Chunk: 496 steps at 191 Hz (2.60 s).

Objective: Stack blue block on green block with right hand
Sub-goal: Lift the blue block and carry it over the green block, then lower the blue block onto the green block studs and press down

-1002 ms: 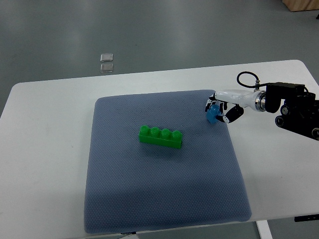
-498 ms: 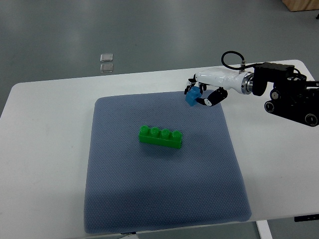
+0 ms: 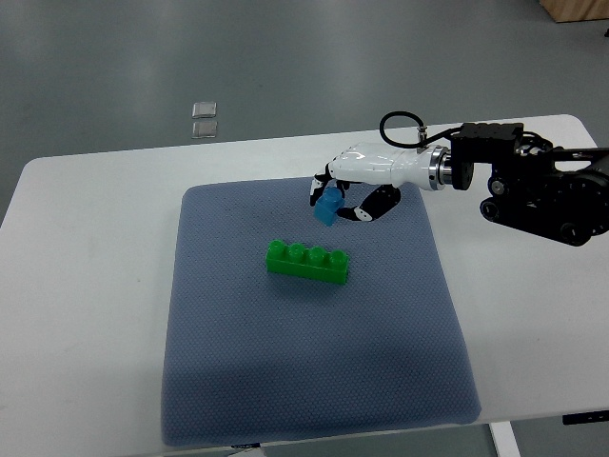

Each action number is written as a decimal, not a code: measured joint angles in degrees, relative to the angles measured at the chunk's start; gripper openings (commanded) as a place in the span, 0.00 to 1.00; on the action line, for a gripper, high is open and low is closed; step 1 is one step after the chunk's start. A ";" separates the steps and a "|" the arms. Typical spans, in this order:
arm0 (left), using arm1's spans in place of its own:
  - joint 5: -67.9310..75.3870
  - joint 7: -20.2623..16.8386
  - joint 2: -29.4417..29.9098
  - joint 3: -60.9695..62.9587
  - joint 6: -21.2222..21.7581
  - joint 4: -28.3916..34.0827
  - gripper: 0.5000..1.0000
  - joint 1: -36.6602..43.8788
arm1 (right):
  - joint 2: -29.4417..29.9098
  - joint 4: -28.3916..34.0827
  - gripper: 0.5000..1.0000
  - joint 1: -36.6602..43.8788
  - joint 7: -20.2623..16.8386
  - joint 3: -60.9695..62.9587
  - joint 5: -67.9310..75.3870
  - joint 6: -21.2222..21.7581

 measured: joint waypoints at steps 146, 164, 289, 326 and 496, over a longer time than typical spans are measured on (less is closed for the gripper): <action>0.00 0.00 0.00 -0.01 -0.02 0.00 1.00 -0.01 | 2.15 3.36 0.00 0.01 3.65 -0.11 -2.10 0.15; 0.00 0.00 0.00 -0.01 -0.02 0.00 1.00 0.00 | 2.22 3.37 0.00 0.01 3.69 -0.52 -2.70 0.17; 0.00 0.00 0.00 -0.02 -0.02 0.00 1.00 0.00 | 2.62 1.49 0.00 -0.40 3.18 -1.35 -5.85 0.51; 0.00 0.00 0.00 -0.02 -0.01 0.00 1.00 0.00 | 3.28 0.63 0.00 -0.71 2.95 -1.35 -5.87 0.51; 0.00 0.00 0.00 -0.02 0.00 0.00 1.00 0.00 | 4.48 -1.51 0.00 -2.37 2.83 -1.77 -6.98 0.58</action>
